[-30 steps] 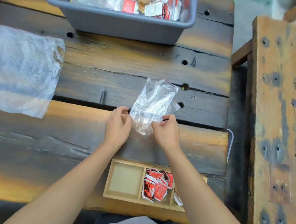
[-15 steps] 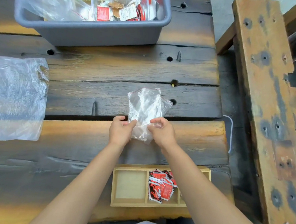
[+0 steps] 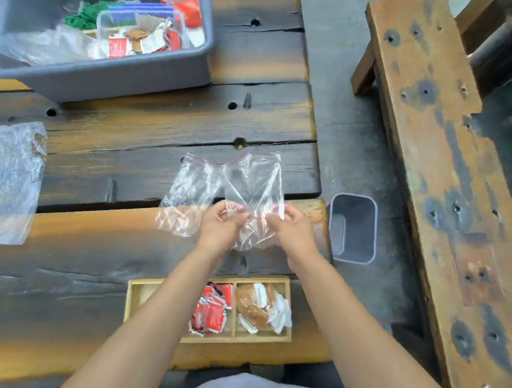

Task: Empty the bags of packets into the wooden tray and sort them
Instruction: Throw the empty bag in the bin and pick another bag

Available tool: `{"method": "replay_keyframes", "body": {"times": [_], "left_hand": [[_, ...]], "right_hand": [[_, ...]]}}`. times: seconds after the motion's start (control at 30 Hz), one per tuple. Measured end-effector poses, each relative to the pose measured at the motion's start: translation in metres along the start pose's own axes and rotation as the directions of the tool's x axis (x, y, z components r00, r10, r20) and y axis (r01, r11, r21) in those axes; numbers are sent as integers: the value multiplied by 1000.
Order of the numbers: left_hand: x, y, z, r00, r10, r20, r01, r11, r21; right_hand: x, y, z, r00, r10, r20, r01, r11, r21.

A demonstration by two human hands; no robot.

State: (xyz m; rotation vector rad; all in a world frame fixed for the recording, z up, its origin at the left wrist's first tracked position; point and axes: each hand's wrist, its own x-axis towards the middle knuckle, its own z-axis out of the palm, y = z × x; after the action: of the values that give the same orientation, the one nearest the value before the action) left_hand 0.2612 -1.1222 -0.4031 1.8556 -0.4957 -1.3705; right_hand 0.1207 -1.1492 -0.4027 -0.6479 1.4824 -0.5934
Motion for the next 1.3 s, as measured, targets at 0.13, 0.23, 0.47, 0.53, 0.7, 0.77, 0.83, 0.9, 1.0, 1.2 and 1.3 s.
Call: {"method": "replay_keyframes", "body": {"times": [0.13, 0.23, 0.47, 0.53, 0.7, 0.77, 0.83, 0.9, 1.0, 1.2, 1.3], "left_hand": [[-17, 4, 86, 997, -18, 75, 14, 999, 45], [-23, 7, 144, 992, -27, 124, 18, 998, 67], [-18, 10, 235, 973, -49, 227, -1, 976, 218], [-12, 7, 255, 971, -33, 239, -32, 964, 265], [17, -25, 303, 981, -23, 194, -55, 919, 389], [32, -48, 321, 986, -13, 166, -73, 864, 498], [46, -73, 337, 988, 14, 153, -107, 778, 619], [63, -98, 352, 986, 42, 161, -147, 670, 728], [92, -134, 372, 983, -2, 185, -160, 493, 855], [160, -193, 409, 980, -145, 135, -70, 385, 920], [191, -217, 426, 982, -159, 102, -37, 366, 930]], "right_hand": [[1, -7, -91, 999, 5, -38, -5, 1000, 6], [5, -10, -148, 995, 33, -97, -31, 999, 28], [26, -7, -234, 974, 115, -194, -88, 986, 141], [36, -2, -248, 966, 141, -216, -101, 977, 185], [77, 26, -275, 945, 210, -251, -152, 961, 232], [100, 44, -283, 926, 251, -281, -190, 955, 227], [123, 65, -292, 907, 298, -298, -236, 945, 228], [149, 88, -300, 885, 346, -313, -287, 932, 219], [189, 124, -309, 848, 402, -344, -362, 915, 178], [270, 191, -315, 805, 467, -366, -442, 883, 155], [308, 219, -316, 791, 481, -377, -450, 876, 173]]}}
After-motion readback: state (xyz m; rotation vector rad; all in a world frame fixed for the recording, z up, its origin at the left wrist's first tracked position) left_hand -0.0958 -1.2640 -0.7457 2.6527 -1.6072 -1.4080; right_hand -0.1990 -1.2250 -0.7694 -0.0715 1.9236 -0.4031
